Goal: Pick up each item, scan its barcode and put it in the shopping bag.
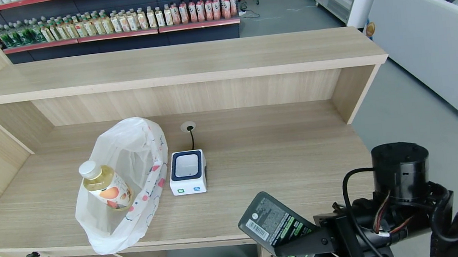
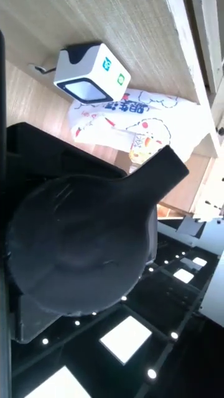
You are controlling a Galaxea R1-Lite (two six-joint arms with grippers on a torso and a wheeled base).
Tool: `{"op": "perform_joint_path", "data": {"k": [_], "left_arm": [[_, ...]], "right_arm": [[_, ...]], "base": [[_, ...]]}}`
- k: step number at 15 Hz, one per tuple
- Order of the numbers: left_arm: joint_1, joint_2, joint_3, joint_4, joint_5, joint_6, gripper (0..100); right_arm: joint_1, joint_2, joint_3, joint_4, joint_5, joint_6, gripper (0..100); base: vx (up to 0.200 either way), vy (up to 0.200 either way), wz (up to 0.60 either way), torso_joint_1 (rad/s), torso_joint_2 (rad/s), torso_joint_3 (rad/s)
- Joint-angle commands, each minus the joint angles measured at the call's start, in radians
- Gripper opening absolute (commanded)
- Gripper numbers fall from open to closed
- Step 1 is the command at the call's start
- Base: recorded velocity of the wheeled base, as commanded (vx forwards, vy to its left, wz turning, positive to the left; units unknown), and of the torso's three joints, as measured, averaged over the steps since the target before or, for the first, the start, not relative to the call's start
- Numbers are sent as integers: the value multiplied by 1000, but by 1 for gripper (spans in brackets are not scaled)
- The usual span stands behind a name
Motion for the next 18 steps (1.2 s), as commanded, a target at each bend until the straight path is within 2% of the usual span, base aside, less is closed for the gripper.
{"op": "perform_joint_path", "data": {"k": [1, 18], "left_arm": [[1, 0, 0, 0, 0, 0, 100], [1, 0, 0, 0, 0, 0, 100]], "right_arm": [[-5, 6, -23, 3, 3, 1, 0], [6, 71, -78, 7, 25, 12, 0]], "base": [[0, 0, 0, 0, 0, 0], [0, 0, 0, 0, 0, 0]]}}
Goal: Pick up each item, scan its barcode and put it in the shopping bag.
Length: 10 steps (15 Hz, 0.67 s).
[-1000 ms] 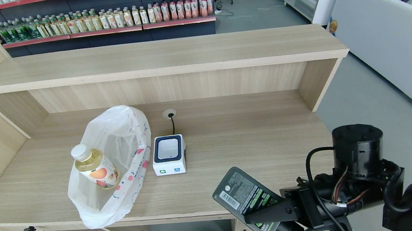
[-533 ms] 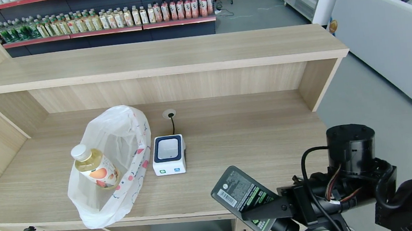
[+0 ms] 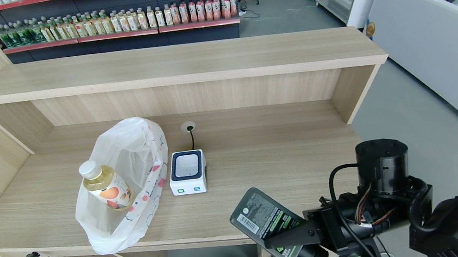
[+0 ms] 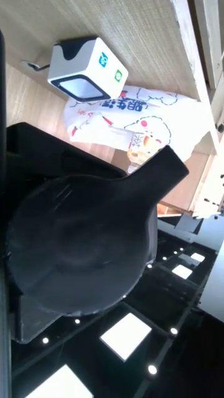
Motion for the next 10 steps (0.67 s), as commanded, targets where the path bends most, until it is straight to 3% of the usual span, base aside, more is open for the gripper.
{"op": "perform_joint_path", "data": {"k": [1, 10], "left_arm": [[1, 0, 0, 0, 0, 0, 100], [1, 0, 0, 0, 0, 0, 100]], "right_arm": [[2, 15, -4, 0, 1, 1, 0], [2, 26, -11, -2, 12, 5, 0]], "base": [[0, 0, 0, 0, 0, 0], [0, 0, 0, 0, 0, 0]]}}
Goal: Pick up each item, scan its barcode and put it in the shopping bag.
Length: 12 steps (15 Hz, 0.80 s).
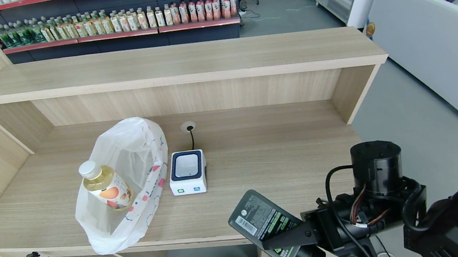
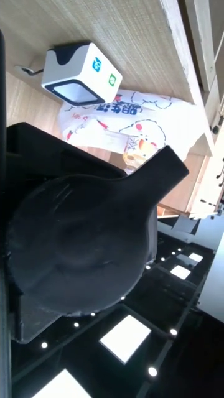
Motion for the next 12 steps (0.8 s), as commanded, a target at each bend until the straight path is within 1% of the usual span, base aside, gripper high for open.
{"op": "perform_joint_path", "data": {"k": [1, 4, 6, 7, 8, 9, 10, 11, 12], "left_arm": [[1, 0, 0, 0, 0, 0, 100], [1, 0, 0, 0, 0, 0, 100], [0, 0, 0, 0, 0, 0, 100], [1, 0, 0, 0, 0, 0, 100], [1, 0, 0, 0, 0, 0, 100], [1, 0, 0, 0, 0, 0, 100], [1, 0, 0, 0, 0, 0, 100], [1, 0, 0, 0, 0, 0, 100], [1, 0, 0, 0, 0, 0, 100]], "right_arm": [[1, 1, 1, 0, 1, -1, 0], [-1, -13, 18, 3, -7, 4, 0], [-8, -86, 22, 3, -22, 188, 0], [-45, -148, 30, 3, -128, 499, 0], [-68, -221, 54, -3, -320, 718, 0], [-82, -322, 71, -5, -510, 876, 0], [-147, -424, 130, 33, -656, 1019, 0], [-176, -473, 122, 130, -691, 1128, 0], [-205, -519, 84, 208, -703, 1281, 0]], "base": [[0, 0, 0, 0, 0, 0], [0, 0, 0, 0, 0, 0], [0, 0, 0, 0, 0, 0], [0, 0, 0, 0, 0, 0], [0, 0, 0, 0, 0, 0], [0, 0, 0, 0, 0, 0], [0, 0, 0, 0, 0, 0], [0, 0, 0, 0, 0, 0], [0, 0, 0, 0, 0, 0]]}}
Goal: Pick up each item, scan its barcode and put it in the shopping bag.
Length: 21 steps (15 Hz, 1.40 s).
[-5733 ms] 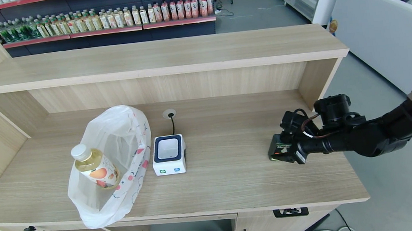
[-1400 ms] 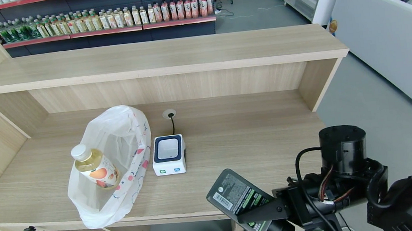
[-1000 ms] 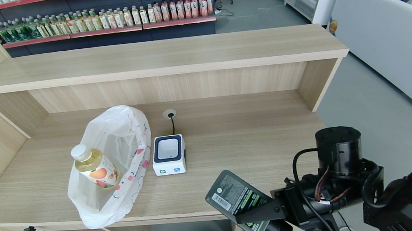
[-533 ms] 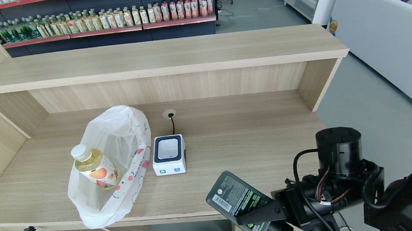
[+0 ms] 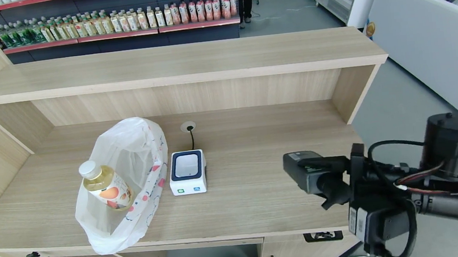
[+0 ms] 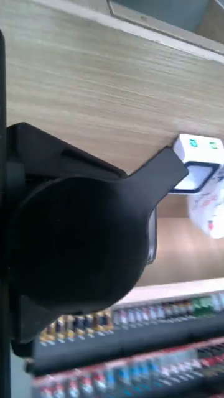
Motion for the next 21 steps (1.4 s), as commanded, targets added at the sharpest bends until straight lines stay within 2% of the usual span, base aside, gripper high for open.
{"op": "perform_joint_path", "data": {"k": [1, 2, 3, 4, 5, 6, 8, 9, 21], "left_arm": [[0, 0, 0, 0, 0, 0, 100], [0, 0, 0, 0, 0, 0, 100], [0, 0, 0, 0, 0, 0, 100], [-1, 0, 0, 0, 0, 0, 100], [0, 0, 0, 0, 0, 0, 100], [0, 0, 0, 0, 0, 0, 100], [-1, 0, 0, 0, 0, 0, 100], [0, 0, 0, 0, 0, 0, 100], [0, 0, 0, 0, -2, 1, 100]], "right_arm": [[-113, -237, -24, 148, -139, 369, 0], [-146, -250, -33, 159, -262, 618, 0], [-180, -257, -36, 180, -400, 765, 0], [-197, -231, -48, 259, -570, 994, 0], [-214, -206, -116, 444, -559, 1480, 0], [-211, -218, -170, 539, -527, 1681, 0], [-218, -300, -229, 673, -363, 1896, 0], [-217, -319, -217, 682, -337, 1900, 0], [-215, -369, -222, 683, -312, 1902, 0]], "base": [[0, 0, 0, 0, 0, 0], [0, 0, 0, 0, 0, 0], [0, 0, 0, 0, 0, 0], [0, 0, 0, 0, 0, 0], [0, 0, 0, 0, 0, 0], [0, 0, 0, 0, 0, 0], [0, 0, 0, 0, 0, 0], [0, 0, 0, 0, 0, 0], [0, 0, 0, 0, 0, 0]]}}
